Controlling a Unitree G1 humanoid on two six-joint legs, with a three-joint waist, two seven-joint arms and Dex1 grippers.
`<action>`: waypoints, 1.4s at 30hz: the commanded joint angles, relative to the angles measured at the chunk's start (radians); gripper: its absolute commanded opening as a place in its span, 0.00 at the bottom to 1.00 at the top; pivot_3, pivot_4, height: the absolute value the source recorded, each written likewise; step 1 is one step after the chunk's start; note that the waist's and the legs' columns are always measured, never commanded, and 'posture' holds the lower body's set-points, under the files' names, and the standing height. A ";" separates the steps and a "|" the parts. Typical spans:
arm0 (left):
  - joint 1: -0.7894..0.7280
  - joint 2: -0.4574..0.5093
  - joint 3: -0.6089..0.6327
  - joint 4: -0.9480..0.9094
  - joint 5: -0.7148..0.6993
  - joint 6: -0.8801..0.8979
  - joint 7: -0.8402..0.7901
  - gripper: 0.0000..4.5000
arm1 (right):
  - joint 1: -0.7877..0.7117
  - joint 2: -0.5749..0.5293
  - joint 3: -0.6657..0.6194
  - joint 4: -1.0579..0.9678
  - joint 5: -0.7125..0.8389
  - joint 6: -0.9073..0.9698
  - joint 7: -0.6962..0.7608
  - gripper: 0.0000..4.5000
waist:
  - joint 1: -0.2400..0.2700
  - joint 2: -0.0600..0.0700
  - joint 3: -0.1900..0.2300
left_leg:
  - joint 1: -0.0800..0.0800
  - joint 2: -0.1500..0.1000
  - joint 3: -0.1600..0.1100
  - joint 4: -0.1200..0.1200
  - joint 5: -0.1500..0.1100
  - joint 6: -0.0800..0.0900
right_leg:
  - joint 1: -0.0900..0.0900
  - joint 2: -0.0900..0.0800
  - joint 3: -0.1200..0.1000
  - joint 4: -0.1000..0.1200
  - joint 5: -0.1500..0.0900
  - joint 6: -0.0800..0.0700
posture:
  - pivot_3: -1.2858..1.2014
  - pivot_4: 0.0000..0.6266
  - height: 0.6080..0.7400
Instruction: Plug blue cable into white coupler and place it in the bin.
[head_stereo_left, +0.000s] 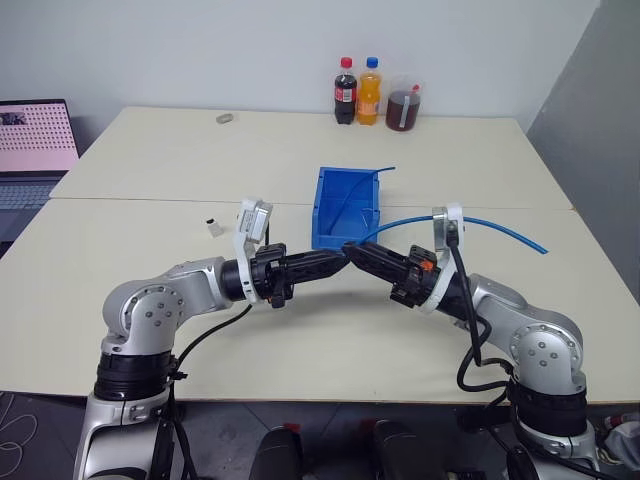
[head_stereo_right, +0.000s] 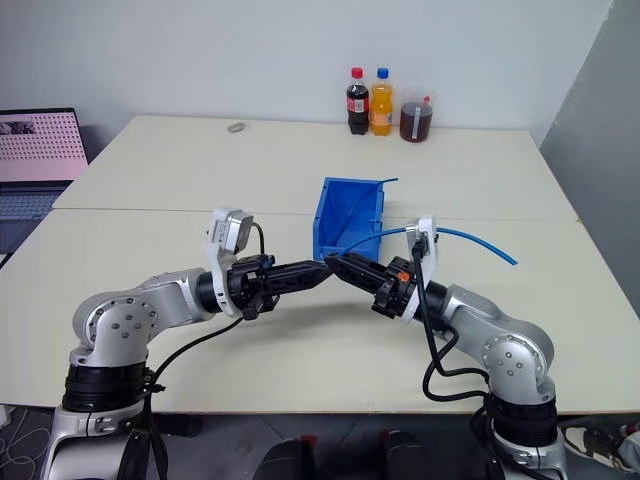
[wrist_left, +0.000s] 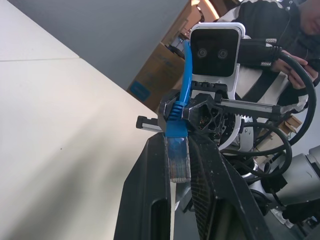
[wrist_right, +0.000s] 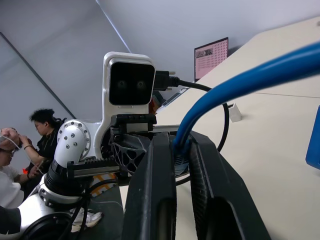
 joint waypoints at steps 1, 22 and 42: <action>-0.005 0.016 0.004 0.005 0.045 -0.074 -0.039 0.05 | -0.008 -0.020 0.006 -0.023 0.040 -0.003 0.020 0.02 | 0.000 0.000 0.000 | 0.000 0.000 0.000 0.000 0.000 0.000 | 0.000 0.000 0.000 0.000 0.000 0.000 | 0.52 0.24 1.00; 0.171 0.132 -0.003 -0.066 0.256 -0.293 -0.109 0.88 | -0.001 -0.071 0.031 -0.006 -0.027 -0.074 0.026 0.01 | 0.000 0.000 0.002 | -0.001 0.001 0.001 -0.002 0.000 0.000 | 0.000 -0.001 0.000 -0.005 0.000 0.000 | 0.52 0.24 1.00; 0.390 -0.152 0.125 -0.107 0.723 -0.624 0.664 1.00 | -0.041 -0.075 0.118 0.099 -0.263 -0.253 0.074 0.01 | 0.007 -0.001 0.004 | -0.002 0.001 0.002 -0.004 0.000 0.000 | 0.001 -0.003 0.001 -0.013 0.002 0.002 | 0.52 0.24 1.00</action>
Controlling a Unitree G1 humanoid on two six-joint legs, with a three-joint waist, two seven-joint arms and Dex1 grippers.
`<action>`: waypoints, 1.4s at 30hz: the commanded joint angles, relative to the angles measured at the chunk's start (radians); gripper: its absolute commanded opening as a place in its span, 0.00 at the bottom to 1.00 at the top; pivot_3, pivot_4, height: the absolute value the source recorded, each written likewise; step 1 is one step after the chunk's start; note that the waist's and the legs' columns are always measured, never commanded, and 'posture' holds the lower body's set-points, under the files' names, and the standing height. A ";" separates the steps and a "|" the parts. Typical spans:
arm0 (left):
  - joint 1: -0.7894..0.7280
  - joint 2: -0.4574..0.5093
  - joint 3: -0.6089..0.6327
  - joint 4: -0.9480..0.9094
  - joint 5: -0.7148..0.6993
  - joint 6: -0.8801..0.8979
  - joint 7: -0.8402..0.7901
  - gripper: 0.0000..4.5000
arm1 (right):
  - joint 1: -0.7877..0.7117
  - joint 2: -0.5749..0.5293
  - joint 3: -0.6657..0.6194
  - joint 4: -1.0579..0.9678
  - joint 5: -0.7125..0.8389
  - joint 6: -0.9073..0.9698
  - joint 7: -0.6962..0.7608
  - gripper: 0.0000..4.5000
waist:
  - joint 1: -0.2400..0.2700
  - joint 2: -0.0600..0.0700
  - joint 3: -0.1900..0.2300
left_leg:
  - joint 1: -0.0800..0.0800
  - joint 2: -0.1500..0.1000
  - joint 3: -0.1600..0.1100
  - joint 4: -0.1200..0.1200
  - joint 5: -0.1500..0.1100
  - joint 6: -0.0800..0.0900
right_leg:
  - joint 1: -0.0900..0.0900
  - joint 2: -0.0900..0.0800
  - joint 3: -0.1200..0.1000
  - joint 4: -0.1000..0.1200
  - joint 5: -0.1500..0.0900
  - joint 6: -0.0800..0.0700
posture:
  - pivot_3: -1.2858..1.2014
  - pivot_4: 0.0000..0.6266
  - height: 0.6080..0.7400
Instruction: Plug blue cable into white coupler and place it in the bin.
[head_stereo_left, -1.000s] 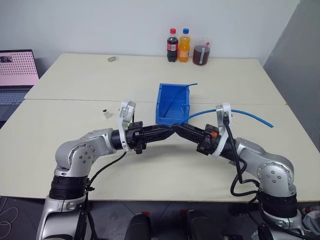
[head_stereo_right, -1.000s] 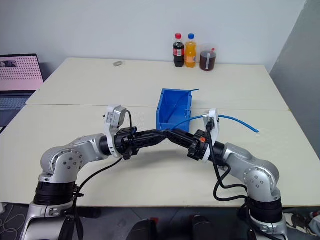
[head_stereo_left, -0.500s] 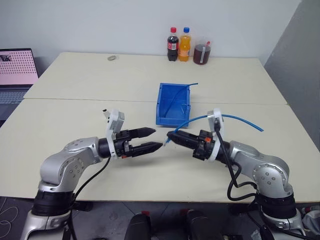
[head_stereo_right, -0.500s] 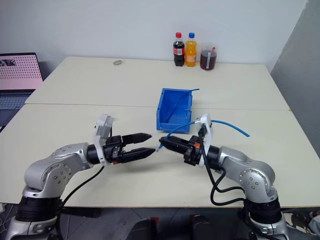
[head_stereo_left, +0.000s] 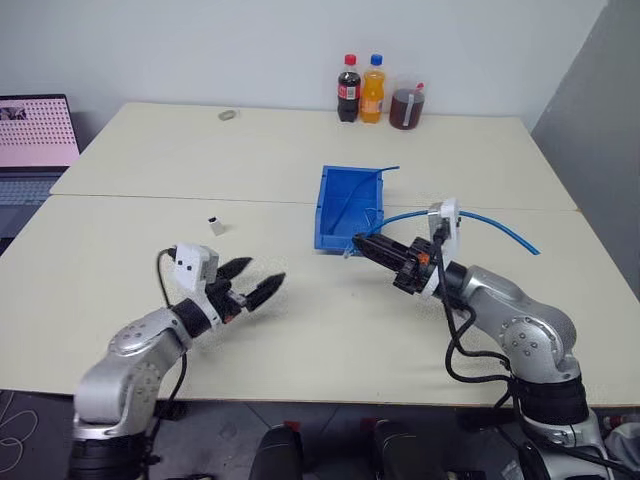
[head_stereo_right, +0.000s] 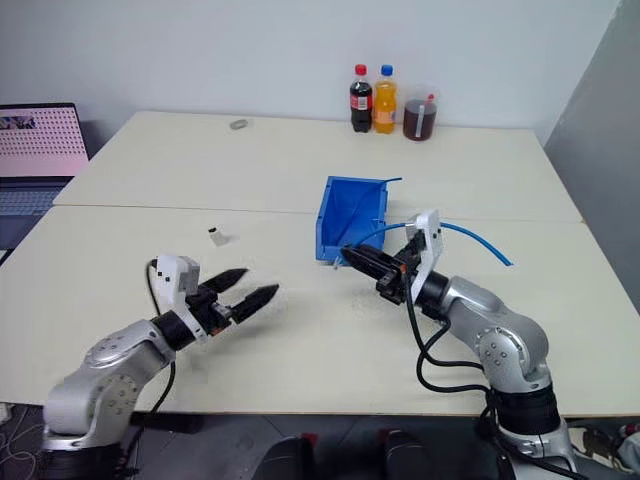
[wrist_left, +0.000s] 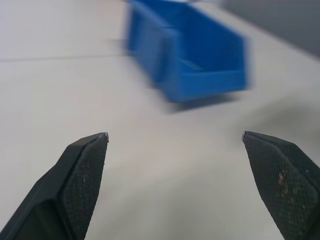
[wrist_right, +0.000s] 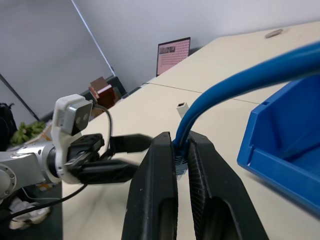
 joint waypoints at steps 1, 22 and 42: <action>-0.022 -0.102 0.021 0.007 0.152 -0.072 0.262 1.00 | -0.010 -0.004 0.021 -0.005 -0.042 -0.039 0.030 0.01 | 0.003 0.000 0.000 | 0.000 0.000 0.000 0.000 0.000 0.000 | 0.000 0.000 0.000 0.000 0.000 0.000 | 0.52 0.24 1.00; -0.539 -0.188 0.057 0.664 0.308 -0.113 0.565 1.00 | -0.021 0.007 0.036 0.006 -0.098 -0.048 0.058 0.01 | 0.021 -0.002 0.000 | -0.001 -0.001 0.001 0.002 0.000 0.000 | 0.001 0.000 0.000 -0.001 0.003 0.003 | 0.52 0.24 1.00; -0.707 -0.169 0.051 0.965 0.324 -0.252 0.596 0.84 | -0.010 0.001 0.036 -0.013 -0.099 -0.036 0.048 0.01 | 0.021 -0.002 0.000 | -0.002 -0.002 0.001 0.002 0.000 -0.001 | 0.001 0.000 0.000 0.000 0.003 0.003 | 0.52 0.24 1.00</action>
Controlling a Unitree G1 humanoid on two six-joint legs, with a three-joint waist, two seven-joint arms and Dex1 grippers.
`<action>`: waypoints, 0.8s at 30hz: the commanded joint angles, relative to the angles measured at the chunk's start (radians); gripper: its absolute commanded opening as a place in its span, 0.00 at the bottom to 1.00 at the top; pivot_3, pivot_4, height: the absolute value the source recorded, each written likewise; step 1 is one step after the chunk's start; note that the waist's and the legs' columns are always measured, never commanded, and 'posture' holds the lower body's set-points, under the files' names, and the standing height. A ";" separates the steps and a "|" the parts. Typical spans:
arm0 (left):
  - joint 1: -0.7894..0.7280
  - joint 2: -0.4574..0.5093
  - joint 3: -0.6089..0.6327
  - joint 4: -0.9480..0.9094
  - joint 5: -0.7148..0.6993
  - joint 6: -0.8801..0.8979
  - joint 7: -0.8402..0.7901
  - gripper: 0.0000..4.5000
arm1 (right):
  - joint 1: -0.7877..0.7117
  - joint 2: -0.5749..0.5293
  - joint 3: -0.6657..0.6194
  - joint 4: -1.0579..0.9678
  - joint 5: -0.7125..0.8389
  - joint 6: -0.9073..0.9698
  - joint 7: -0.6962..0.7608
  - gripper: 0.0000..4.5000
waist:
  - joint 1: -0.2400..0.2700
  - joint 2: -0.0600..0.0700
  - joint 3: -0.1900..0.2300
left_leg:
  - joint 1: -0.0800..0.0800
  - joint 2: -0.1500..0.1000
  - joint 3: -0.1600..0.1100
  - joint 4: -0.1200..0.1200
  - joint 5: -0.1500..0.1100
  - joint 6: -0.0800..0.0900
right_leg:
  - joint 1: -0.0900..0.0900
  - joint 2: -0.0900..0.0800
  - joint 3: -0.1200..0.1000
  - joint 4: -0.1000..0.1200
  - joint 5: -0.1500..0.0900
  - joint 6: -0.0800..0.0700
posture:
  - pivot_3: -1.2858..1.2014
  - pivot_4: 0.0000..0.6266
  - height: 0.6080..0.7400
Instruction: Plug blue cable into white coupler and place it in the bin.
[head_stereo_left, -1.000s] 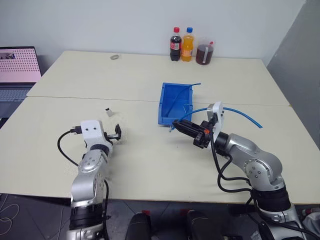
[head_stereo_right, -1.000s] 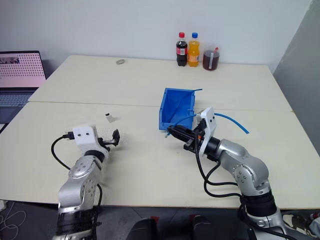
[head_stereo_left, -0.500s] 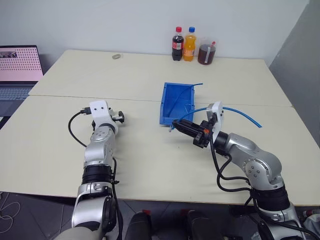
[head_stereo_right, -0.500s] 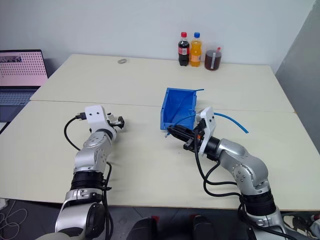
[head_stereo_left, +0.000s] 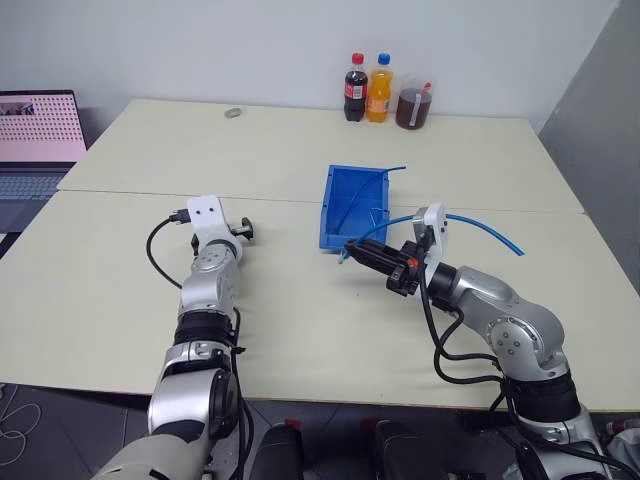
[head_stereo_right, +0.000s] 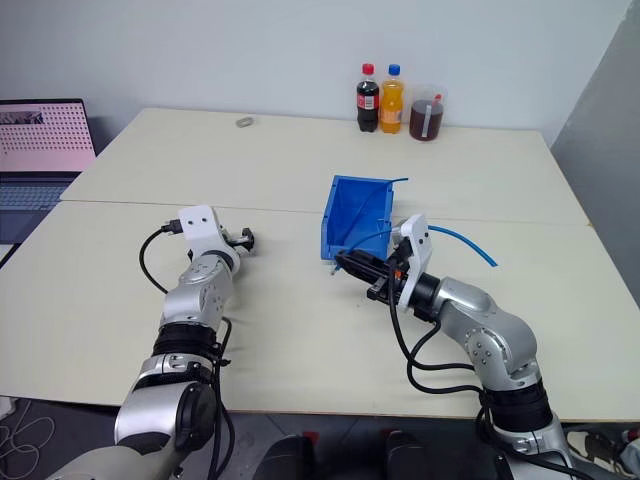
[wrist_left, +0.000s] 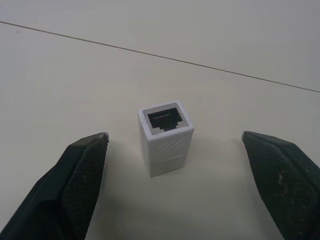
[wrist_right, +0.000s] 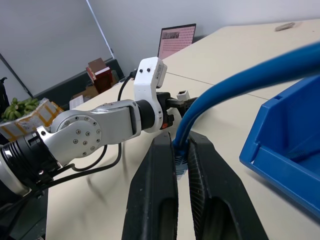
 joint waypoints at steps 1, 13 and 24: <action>-0.039 0.027 -0.001 0.020 0.018 -0.045 0.006 0.81 | -0.002 -0.003 -0.010 -0.046 0.003 -0.001 -0.005 0.01 | 0.000 0.000 0.000 | 0.000 0.000 0.000 0.000 0.000 0.000 | 0.000 0.000 0.000 0.000 0.000 0.000 | 0.52 0.24 1.00; -0.069 0.037 -0.008 0.099 0.019 -0.083 -0.002 0.20 | 0.003 0.000 -0.009 -0.052 0.000 -0.001 -0.014 0.01 | 0.000 0.000 0.000 | 0.000 0.000 0.000 0.000 0.000 0.000 | 0.000 0.000 0.000 0.000 0.000 0.000 | 0.52 0.24 1.00; 0.040 0.032 -0.018 -0.077 -0.009 0.017 -0.060 0.18 | 0.004 -0.003 -0.006 -0.060 -0.025 -0.017 -0.021 0.01 | -0.001 0.000 0.000 | 0.000 0.000 0.000 0.000 0.000 0.000 | 0.000 0.000 0.000 0.000 0.002 -0.004 | 0.52 0.24 1.00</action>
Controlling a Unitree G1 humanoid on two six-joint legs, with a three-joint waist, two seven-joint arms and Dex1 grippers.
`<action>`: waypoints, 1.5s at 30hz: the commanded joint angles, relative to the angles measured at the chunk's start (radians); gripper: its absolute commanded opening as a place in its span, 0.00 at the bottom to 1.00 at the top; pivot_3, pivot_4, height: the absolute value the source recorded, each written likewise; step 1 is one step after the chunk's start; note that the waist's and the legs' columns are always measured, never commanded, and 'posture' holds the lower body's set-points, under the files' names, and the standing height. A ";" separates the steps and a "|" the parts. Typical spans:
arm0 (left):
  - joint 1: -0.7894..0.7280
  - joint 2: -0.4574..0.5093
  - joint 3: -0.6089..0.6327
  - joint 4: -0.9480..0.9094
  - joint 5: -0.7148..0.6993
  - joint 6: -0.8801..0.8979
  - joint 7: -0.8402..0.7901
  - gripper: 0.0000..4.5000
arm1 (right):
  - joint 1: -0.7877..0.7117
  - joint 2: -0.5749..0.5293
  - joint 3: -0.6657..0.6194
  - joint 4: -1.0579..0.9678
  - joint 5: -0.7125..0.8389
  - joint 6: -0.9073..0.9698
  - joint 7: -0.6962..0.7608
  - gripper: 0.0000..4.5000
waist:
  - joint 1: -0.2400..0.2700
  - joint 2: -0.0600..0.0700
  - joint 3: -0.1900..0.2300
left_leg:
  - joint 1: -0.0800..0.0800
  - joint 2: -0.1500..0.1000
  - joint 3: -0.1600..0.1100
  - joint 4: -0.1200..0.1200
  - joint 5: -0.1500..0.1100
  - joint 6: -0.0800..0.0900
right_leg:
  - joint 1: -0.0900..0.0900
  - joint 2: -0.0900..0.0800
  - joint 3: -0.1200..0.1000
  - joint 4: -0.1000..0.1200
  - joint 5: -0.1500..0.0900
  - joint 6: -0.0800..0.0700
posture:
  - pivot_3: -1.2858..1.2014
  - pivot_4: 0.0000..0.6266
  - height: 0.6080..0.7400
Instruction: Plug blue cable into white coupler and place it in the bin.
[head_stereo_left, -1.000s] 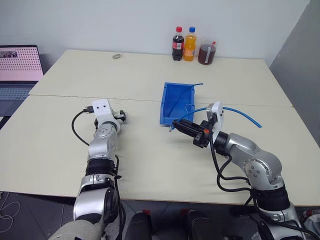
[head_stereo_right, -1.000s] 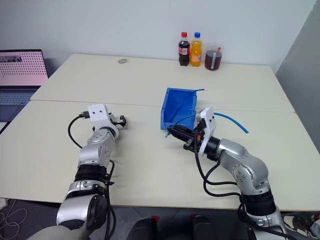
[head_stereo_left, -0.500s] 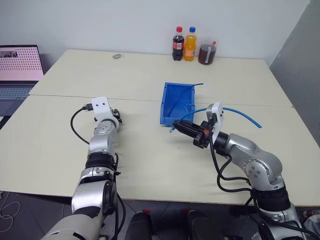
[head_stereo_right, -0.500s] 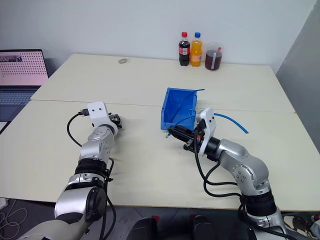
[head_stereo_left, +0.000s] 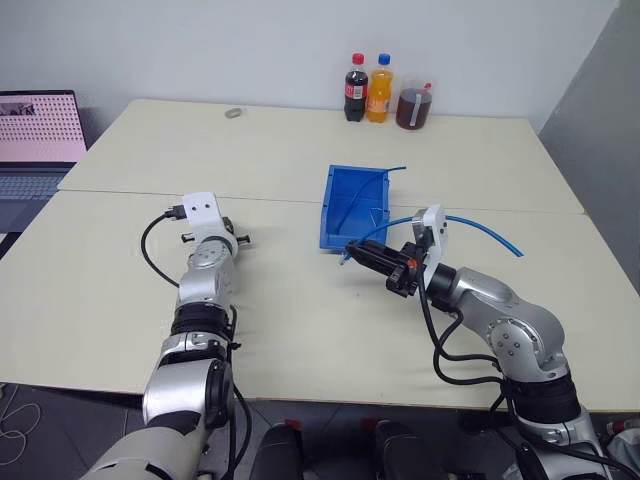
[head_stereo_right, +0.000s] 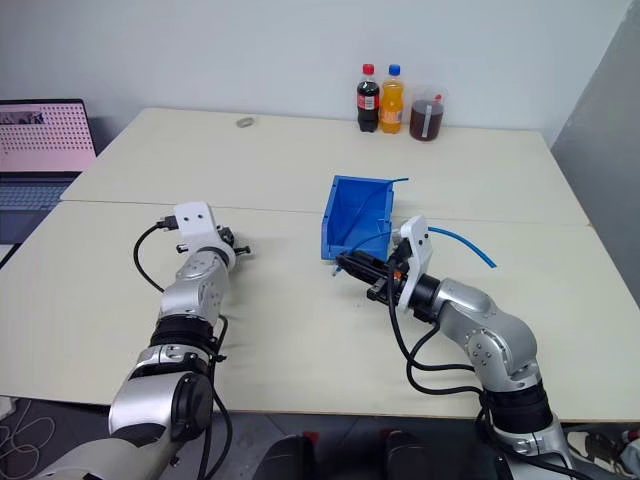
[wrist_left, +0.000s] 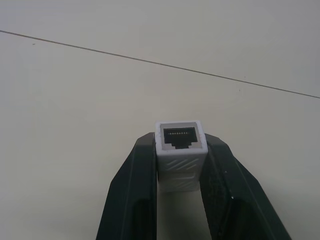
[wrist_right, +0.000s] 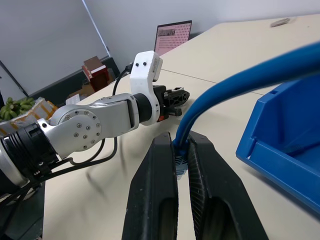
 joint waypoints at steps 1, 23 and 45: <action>0.080 0.005 -0.029 -0.179 -0.018 0.088 -0.073 0.18 | 0.003 -0.008 -0.010 -0.060 -0.014 -0.026 -0.001 0.01 | -0.001 0.000 0.000 | 0.000 0.000 0.000 0.000 0.000 0.000 | 0.000 0.000 0.000 0.000 0.000 0.000 | 0.52 0.24 1.00; 0.317 0.380 -0.531 -0.638 -0.096 -0.044 -1.297 0.18 | 0.145 -0.166 -0.028 -0.251 -0.059 -0.025 0.012 0.01 | -0.004 0.000 0.000 | 0.001 0.000 0.000 0.000 0.000 -0.001 | 0.000 0.000 0.001 0.000 -0.001 0.001 | 0.52 0.24 1.00; 0.219 0.261 -0.599 -0.325 0.008 -0.283 -1.478 0.18 | 0.005 -0.072 0.284 0.041 -0.340 -0.276 0.175 0.01 | 0.004 0.001 -0.002 | 0.001 0.000 0.000 0.003 0.000 0.000 | 0.002 0.000 0.000 0.000 -0.002 0.006 | 0.52 0.24 1.00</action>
